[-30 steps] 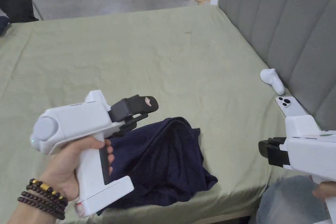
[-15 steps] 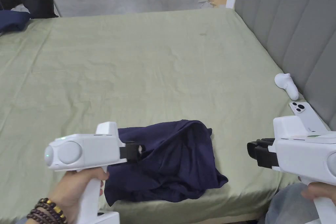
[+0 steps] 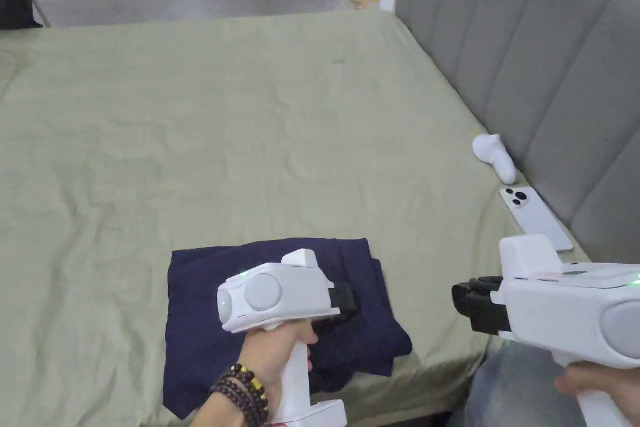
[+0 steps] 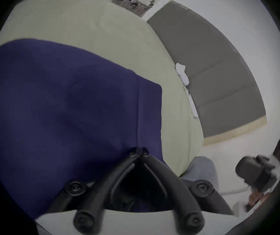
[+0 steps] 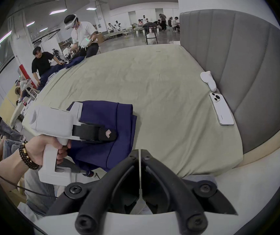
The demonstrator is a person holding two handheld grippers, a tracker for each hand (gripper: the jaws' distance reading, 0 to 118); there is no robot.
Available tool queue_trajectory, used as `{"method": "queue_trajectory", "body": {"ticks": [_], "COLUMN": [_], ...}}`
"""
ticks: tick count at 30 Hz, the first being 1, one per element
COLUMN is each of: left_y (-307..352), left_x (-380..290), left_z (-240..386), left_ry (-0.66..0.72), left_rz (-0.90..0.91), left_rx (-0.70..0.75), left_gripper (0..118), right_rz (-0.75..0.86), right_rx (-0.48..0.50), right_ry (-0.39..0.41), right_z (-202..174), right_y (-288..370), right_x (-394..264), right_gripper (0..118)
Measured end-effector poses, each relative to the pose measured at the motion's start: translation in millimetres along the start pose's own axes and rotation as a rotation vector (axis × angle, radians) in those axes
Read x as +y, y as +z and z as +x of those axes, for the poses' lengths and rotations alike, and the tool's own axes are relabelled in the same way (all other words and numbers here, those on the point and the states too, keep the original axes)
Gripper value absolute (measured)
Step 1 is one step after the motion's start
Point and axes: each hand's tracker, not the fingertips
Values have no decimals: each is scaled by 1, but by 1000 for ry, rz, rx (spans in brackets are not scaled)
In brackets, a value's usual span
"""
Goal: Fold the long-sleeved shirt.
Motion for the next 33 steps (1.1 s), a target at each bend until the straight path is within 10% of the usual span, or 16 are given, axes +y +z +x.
{"method": "queue_trajectory", "body": {"ticks": [14,16,19,33], "left_y": [196,211,221,123], "left_x": [9,1,-12,-3], "left_z": [-75,-102,-128,-162], "left_ry": [-37,21,112,305], "left_rz": [291,297,300,236], "left_rx": [-22,-31,-19,-242], "left_gripper": [8,27,109,105], "right_rz": [-150,-283,-224,-210], "right_rx": [317,277,350,334], "right_ry": [-78,-158,-195,-166], "right_z": [-59,-51,-39,-43], "right_y": [-154,-190,-193,-189], "right_x": [43,31,22,19], "right_gripper": [0,0,0,0]}}
